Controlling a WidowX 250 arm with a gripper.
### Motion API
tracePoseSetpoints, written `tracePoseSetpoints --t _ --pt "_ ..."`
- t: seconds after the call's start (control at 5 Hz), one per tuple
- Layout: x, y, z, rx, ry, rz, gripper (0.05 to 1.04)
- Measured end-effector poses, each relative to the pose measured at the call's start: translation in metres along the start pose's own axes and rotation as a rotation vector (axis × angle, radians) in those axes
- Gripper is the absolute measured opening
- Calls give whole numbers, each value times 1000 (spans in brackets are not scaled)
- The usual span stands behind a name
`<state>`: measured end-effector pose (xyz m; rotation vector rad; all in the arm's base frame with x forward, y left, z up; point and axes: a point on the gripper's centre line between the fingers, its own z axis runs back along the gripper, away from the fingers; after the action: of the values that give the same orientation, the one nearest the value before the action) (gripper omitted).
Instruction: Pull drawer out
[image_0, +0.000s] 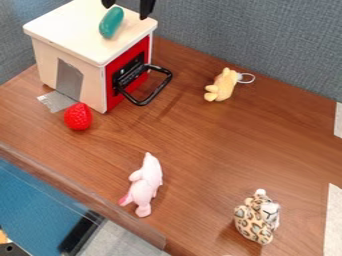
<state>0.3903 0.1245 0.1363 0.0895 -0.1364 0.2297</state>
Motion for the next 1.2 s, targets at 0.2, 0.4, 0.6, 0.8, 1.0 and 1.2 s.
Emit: tracePoseSetpoints --t 0.2,0.4,0.6,0.8,1.0,1.2 --pt "-4 -2 -18 -5 47 -6 1000" --pt "-15 -14 -26 -16 60 -36 999" --pt "-22 -37 -8 -29 18 -118 999" --pt "-33 -51 -9 -29 6 -175 999" --pt "-40 -55 -19 11 15 -199 999" --pt "-47 -60 -32 66 10 -229 999"
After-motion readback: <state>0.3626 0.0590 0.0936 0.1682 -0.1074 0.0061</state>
